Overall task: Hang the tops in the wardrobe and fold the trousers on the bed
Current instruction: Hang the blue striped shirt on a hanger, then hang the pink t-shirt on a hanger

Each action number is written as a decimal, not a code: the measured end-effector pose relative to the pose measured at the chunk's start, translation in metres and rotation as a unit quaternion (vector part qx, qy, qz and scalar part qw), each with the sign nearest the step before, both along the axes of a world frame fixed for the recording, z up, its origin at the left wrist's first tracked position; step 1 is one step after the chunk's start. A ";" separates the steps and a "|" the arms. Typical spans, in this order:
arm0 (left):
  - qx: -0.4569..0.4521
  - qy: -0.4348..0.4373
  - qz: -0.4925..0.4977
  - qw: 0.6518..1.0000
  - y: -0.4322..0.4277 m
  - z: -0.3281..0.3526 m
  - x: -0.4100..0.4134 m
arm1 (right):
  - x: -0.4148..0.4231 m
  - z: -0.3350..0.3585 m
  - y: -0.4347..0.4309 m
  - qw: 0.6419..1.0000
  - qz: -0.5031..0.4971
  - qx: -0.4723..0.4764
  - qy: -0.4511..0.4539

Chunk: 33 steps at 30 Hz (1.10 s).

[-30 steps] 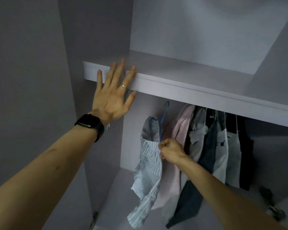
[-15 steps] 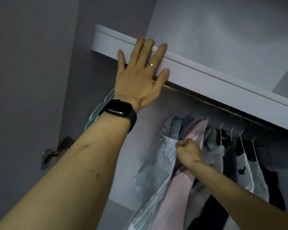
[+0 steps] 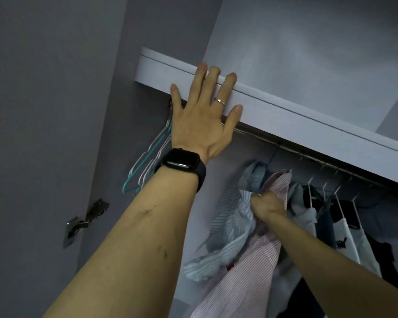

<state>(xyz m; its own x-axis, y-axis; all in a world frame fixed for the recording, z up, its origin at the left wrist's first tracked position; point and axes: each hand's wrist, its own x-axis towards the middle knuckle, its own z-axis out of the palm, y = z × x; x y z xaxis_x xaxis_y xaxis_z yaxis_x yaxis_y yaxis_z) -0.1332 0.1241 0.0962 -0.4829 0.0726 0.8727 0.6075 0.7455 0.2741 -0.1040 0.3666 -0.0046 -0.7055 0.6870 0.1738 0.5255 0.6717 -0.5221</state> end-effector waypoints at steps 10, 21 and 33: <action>-0.062 -0.068 0.017 0.996 -0.012 0.007 0.017 | 0.080 0.004 -0.020 0.991 0.126 0.025 0.022; -0.087 -0.227 -0.042 0.969 -0.028 0.039 0.078 | 0.269 0.053 -0.035 0.968 0.237 0.037 0.074; -0.174 -0.446 -0.118 0.870 0.026 -0.175 0.301 | 0.373 -0.077 -0.030 0.977 0.195 -0.082 0.022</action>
<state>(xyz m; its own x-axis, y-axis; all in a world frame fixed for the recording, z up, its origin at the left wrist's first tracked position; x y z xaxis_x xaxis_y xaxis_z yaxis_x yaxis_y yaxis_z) 0.1679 0.1502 -0.0790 -0.8930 0.4455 0.0635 0.4153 0.7615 0.4977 0.2688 0.3370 -0.0820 -0.9134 0.3889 0.1201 0.2211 0.7218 -0.6559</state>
